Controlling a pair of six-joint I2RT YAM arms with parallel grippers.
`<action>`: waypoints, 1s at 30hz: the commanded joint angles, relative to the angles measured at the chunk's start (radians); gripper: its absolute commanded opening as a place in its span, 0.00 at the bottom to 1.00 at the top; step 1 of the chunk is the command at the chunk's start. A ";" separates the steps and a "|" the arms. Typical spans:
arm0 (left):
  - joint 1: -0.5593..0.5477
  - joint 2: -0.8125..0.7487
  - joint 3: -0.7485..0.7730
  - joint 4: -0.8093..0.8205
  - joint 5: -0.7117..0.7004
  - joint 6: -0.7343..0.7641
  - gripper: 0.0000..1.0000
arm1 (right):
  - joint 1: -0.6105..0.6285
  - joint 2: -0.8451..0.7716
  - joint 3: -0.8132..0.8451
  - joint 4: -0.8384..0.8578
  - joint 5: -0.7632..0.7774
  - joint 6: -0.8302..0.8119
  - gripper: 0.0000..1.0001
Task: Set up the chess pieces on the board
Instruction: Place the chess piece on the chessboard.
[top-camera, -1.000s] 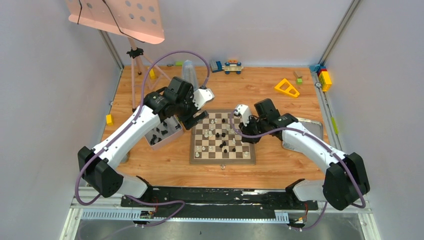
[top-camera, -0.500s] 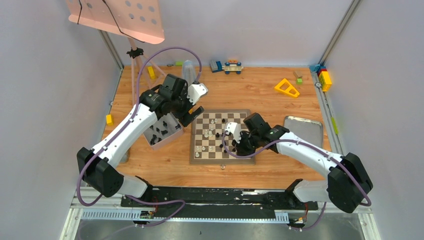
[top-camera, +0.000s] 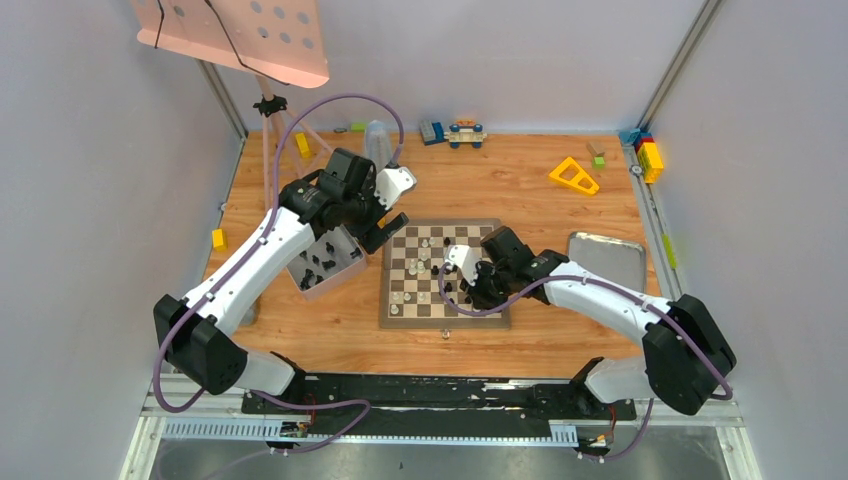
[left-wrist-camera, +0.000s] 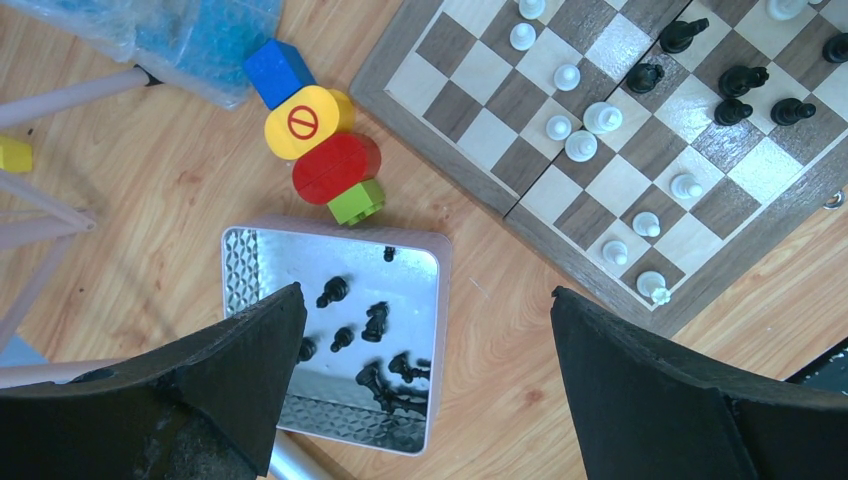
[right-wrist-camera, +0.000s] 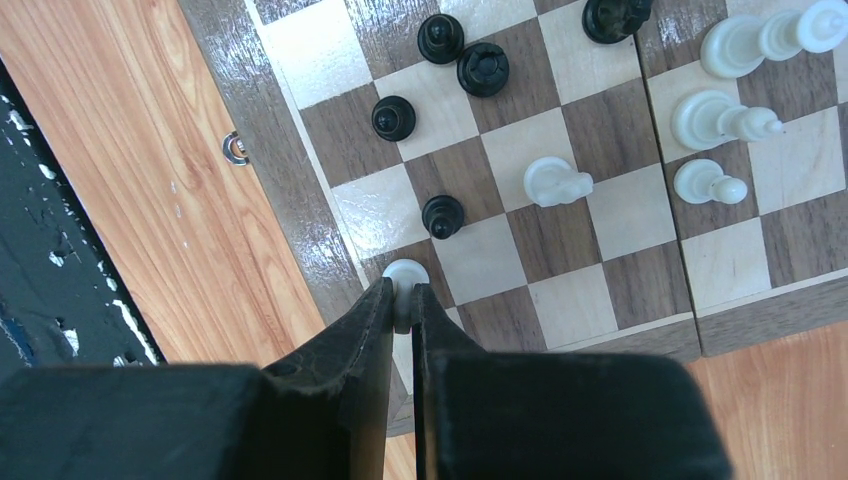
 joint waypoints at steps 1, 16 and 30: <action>0.004 -0.046 -0.001 0.042 0.003 -0.007 1.00 | 0.007 -0.003 -0.013 0.035 0.022 -0.020 0.02; 0.004 -0.046 -0.015 0.049 0.004 -0.008 1.00 | 0.007 -0.001 -0.024 0.021 0.015 -0.017 0.15; 0.004 -0.068 -0.026 0.052 -0.010 -0.005 1.00 | -0.002 -0.002 0.109 0.027 0.046 0.065 0.48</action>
